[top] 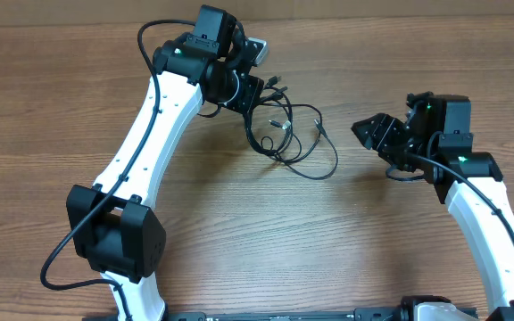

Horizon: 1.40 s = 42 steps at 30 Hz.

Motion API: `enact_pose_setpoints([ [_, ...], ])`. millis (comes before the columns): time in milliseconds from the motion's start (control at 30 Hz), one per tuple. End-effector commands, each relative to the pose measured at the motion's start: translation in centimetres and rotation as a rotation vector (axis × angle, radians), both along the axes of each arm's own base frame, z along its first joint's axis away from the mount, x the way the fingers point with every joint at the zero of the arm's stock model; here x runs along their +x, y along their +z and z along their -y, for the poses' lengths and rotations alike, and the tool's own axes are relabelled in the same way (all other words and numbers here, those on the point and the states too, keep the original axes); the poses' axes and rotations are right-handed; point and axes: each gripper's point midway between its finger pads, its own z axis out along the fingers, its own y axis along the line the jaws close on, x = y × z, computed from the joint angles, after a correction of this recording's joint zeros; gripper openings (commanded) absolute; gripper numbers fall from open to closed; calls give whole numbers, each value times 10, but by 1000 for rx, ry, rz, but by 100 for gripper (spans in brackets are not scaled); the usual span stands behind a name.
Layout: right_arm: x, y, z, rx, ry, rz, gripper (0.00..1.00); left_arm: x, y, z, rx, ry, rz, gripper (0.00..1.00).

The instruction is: Untangle cables

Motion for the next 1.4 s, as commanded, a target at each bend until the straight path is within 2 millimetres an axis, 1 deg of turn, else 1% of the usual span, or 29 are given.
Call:
enact_pose_setpoints([
  [0,-3,18,-32,47,181,92,67,2,26,9,-120,-86,35,4],
  [67,-3,20,-40,48,205,104,67,1,39,11,-187,-101,32,4],
  [100,-5,21,-51,47,234,114,67,0,52,12,-250,-115,30,4],
  [133,-5,20,-56,40,246,117,67,0,60,13,-289,-121,27,4],
  [167,-5,19,-60,24,253,121,70,-1,69,13,-333,-124,21,4],
  [233,-1,11,-64,-34,245,122,75,-1,83,12,-403,-119,5,4],
  [300,4,2,-70,-97,266,143,75,-3,91,10,-462,-117,-21,4],
  [333,6,-1,-75,-106,290,157,75,-4,91,8,-468,-114,-31,4],
  [367,9,-7,-83,-111,326,167,73,-7,89,6,-465,-106,-52,4],
  [500,17,-28,-98,-110,361,153,71,-13,85,2,-458,-87,-97,4],
  [533,17,-30,-101,-104,370,153,70,-13,85,1,-458,-85,-99,4],
  [600,18,-35,-114,-80,402,158,69,-13,85,0,-463,-72,-109,4],
  [667,20,-42,-115,-90,376,136,61,-12,85,0,-465,-64,-114,4],
  [700,22,-46,-110,-102,333,113,58,-12,84,-1,-459,-62,-111,4],
  [767,24,-49,-103,-89,260,69,57,-8,80,-5,-424,-49,-97,4],
  [800,24,-46,-102,-64,254,62,57,-5,75,-9,-390,-32,-87,4],
  [833,23,-38,-104,-29,264,61,54,-3,71,-13,-358,-18,-76,4],
  [900,21,-21,-110,27,299,75,53,0,67,-17,-321,-28,-48,4],
  [933,20,-11,-114,54,318,88,53,0,67,-17,-317,-42,-37,4],
  [1000,18,17,-124,114,373,136,53,0,67,-16,-312,-59,-25,4],
  [1033,16,35,-130,140,401,176,53,0,67,-16,-311,-64,-22,4],
  [1067,15,48,-134,151,417,205,54,-1,67,-15,-307,-75,-15,4],
  [1100,15,53,-135,154,422,218,54,-1,67,-14,-306,-80,-13,4],
  [1133,15,63,-139,164,426,242,54,-2,67,-13,-304,-89,-8,4],
  [1200,17,71,-144,200,406,245,54,-2,67,-13,-306,-90,-8,4],
  [1267,16,73,-152,228,407,237,54,-2,68,-12,-322,-60,-35,4],
  [1333,11,72,-161,214,443,253,54,-1,69,-12,-337,-14,-66,4],
  [1367,5,72,-170,185,499,289,54,0,69,-11,-348,17,-86,4],
])
